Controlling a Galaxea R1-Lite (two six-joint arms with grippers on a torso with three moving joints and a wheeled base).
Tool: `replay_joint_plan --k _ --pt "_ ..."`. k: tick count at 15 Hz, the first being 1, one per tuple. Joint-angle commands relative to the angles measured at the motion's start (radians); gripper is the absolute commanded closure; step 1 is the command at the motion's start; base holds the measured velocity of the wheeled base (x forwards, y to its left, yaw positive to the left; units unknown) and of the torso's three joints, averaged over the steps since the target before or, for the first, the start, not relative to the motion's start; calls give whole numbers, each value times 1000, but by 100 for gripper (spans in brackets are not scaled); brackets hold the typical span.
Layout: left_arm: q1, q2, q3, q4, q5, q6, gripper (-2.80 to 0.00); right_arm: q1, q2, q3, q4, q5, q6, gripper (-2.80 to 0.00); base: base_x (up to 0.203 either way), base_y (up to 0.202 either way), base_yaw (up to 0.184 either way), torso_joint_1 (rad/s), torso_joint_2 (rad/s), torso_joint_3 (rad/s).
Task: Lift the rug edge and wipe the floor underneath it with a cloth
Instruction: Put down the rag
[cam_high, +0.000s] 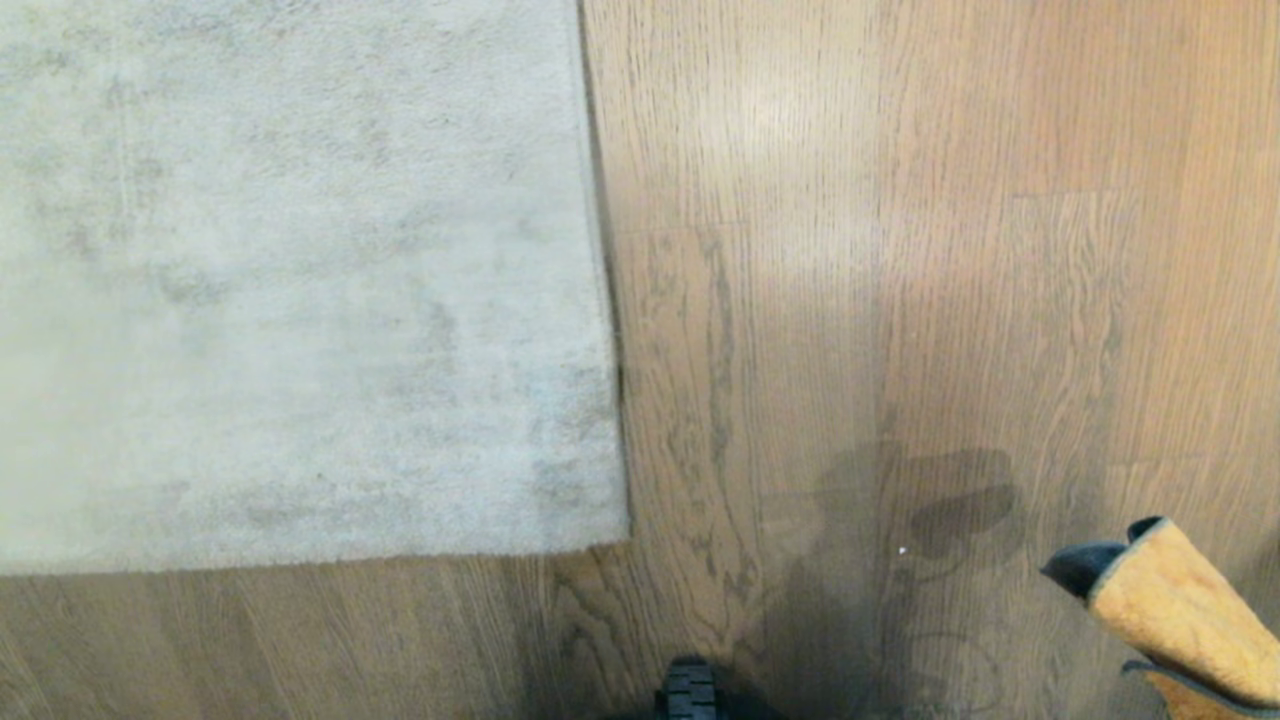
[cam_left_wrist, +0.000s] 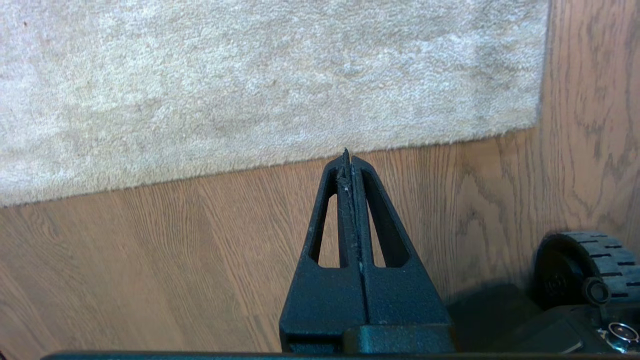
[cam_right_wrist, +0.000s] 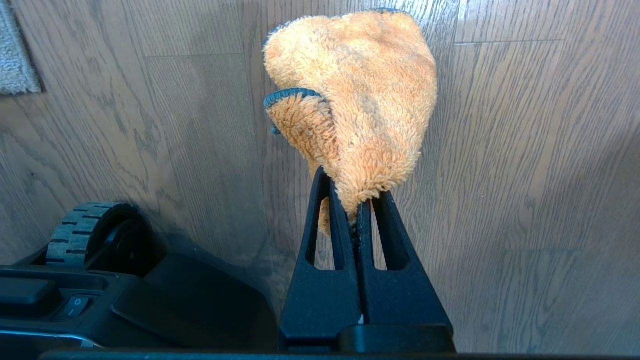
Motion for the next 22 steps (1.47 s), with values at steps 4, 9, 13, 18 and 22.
replay_joint_plan --k 4,9,13,18,22 --pt "0 -7 0 -2 3 -10 0 0 1 0 0 0 -1 0 0 0 0 0 0 0" --pt "0 -7 0 -1 1 -8 0 0 1 0 0 0 -1 0 0 0 0 0 0 0" --pt "0 -7 0 -1 2 -11 0 0 1 0 0 0 -1 0 0 0 0 0 0 0" --pt "0 -7 0 -1 1 -8 0 0 1 0 0 0 -1 0 0 0 0 0 0 0" --pt "0 -7 0 -1 4 -8 0 0 1 0 0 0 -1 0 0 0 0 0 0 0"
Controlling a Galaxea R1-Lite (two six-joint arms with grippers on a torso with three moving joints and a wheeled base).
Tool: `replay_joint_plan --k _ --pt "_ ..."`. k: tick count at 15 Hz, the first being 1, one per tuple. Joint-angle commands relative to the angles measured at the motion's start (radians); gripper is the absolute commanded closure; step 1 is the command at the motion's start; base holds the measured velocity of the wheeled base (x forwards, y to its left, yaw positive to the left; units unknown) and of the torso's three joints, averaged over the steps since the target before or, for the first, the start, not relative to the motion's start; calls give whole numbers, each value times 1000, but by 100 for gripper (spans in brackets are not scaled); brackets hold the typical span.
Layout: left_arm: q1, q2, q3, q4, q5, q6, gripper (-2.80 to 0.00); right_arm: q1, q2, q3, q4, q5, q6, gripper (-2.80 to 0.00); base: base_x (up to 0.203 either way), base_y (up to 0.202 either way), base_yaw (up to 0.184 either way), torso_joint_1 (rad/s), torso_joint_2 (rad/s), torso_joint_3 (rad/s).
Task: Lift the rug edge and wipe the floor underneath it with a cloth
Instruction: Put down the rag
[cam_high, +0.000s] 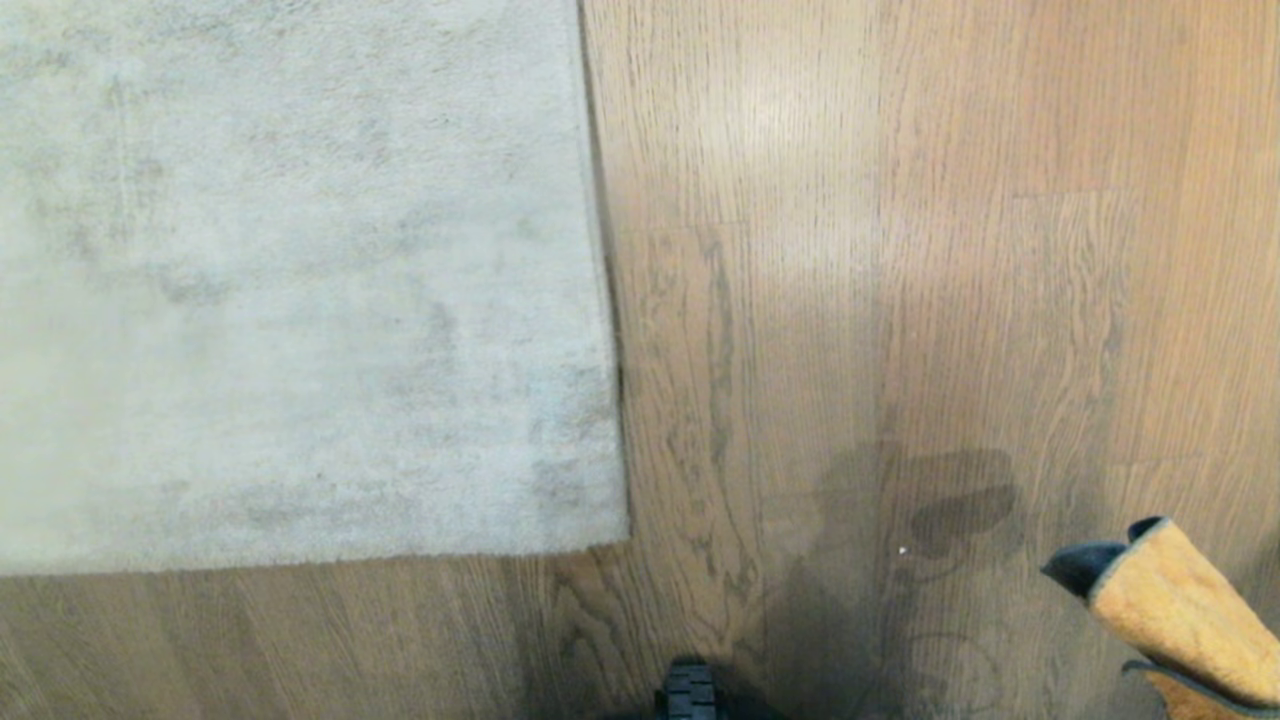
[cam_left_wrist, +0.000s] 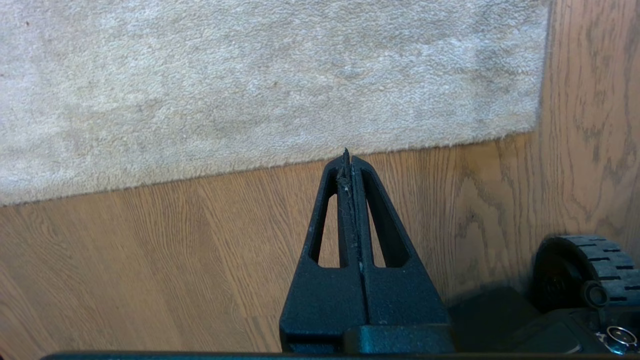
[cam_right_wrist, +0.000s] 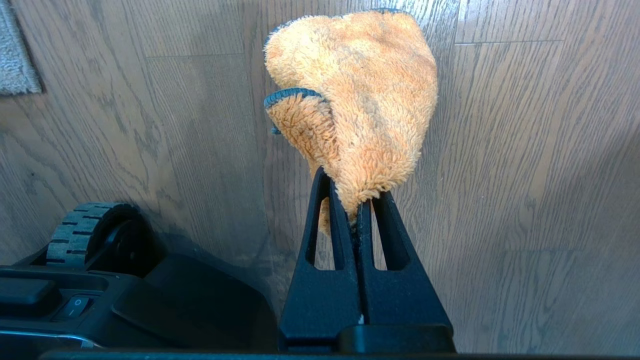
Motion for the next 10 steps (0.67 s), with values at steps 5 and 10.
replay_joint_plan --k 5,10 --pt "0 0 0 0 1 0 0 0 1 0 1 0 -1 0 0 0 0 0 0 0" --pt "0 0 0 0 2 -3 0 0 1 0 1 0 -1 0 0 -93 0 0 0 2"
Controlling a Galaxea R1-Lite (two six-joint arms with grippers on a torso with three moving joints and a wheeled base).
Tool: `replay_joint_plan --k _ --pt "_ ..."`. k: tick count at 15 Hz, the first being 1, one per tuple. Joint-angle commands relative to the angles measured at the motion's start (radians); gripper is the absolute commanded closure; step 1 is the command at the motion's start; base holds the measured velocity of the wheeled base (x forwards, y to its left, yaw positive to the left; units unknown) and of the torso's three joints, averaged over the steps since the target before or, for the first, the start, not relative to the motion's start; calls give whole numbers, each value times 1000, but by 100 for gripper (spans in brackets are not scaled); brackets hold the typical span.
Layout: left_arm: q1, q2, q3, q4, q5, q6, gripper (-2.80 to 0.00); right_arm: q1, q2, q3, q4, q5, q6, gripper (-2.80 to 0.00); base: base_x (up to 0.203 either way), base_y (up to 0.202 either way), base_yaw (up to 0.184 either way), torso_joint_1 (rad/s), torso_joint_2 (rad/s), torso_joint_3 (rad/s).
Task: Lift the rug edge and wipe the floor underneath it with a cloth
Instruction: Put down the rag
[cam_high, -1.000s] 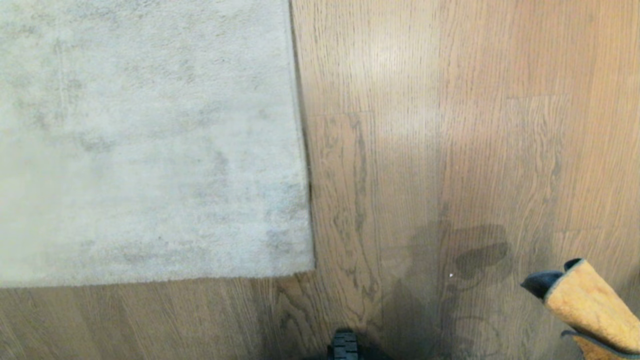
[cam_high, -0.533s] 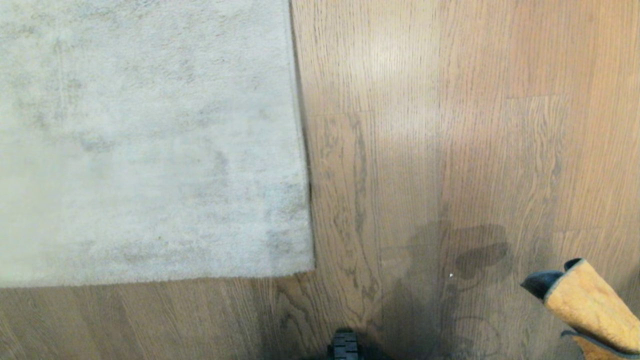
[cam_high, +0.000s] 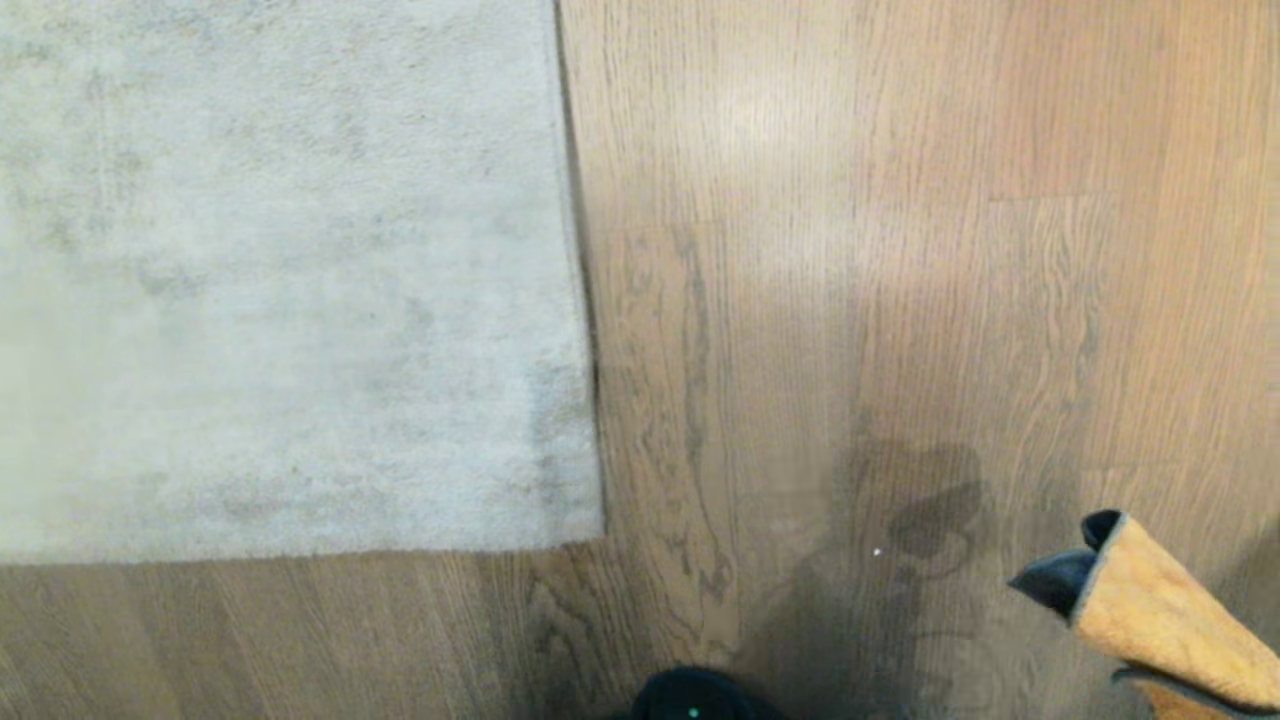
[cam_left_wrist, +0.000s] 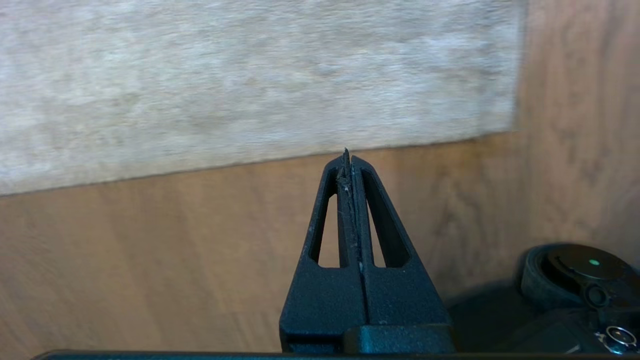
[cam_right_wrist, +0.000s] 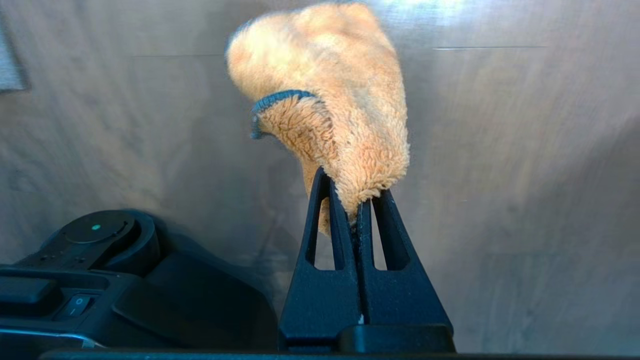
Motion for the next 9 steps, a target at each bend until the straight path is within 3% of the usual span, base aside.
replay_joint_plan --k 1,6,9 --pt "-1 0 0 0 0 0 0 -1 1 0 1 0 -1 0 0 -195 -1 2 3 2" --pt "-1 0 0 0 0 0 0 -1 1 0 1 0 -1 0 0 -193 0 3 3 4" --pt "-1 0 0 0 0 -2 0 -1 1 0 1 0 -1 0 0 -104 -1 -2 -2 1"
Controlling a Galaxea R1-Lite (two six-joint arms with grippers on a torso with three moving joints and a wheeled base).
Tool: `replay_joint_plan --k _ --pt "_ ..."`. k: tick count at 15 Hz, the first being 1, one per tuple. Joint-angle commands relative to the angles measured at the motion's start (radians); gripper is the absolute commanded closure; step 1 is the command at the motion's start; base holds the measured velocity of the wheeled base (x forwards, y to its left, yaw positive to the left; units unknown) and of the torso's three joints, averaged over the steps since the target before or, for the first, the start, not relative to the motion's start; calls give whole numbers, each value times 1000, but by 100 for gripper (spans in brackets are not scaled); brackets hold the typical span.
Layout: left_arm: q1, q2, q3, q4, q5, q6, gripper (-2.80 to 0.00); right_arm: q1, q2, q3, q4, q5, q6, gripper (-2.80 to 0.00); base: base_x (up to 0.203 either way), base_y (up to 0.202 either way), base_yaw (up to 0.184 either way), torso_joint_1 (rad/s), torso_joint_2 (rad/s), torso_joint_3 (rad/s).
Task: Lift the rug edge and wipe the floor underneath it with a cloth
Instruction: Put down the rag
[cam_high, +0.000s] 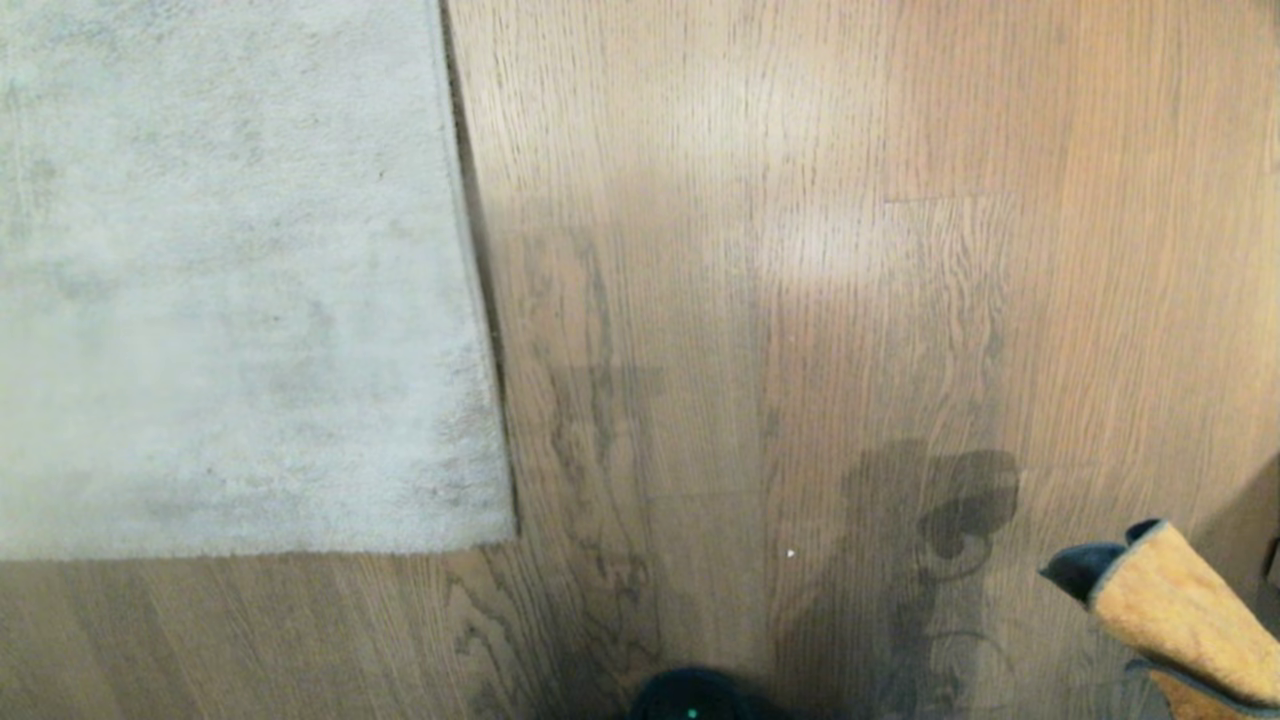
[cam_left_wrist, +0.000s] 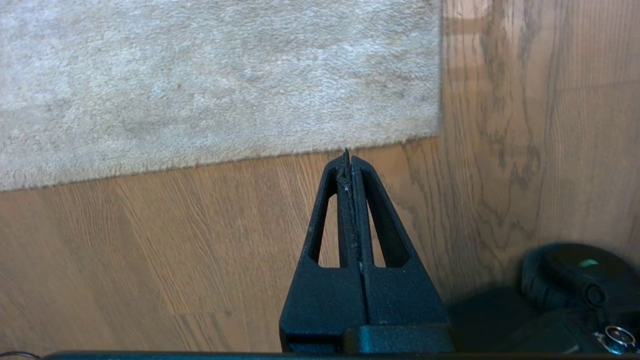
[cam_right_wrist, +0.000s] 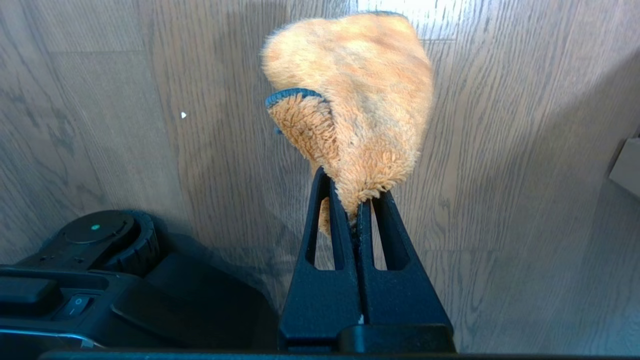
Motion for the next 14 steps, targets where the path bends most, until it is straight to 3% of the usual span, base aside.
replay_joint_plan --k 1,14 --pt "0 0 0 0 0 -1 0 0 1 0 0 1 -1 0 0 0 0 0 0 0" --pt "0 0 0 0 0 -2 0 0 1 1 -1 2 -7 0 0 0 0 0 0 0"
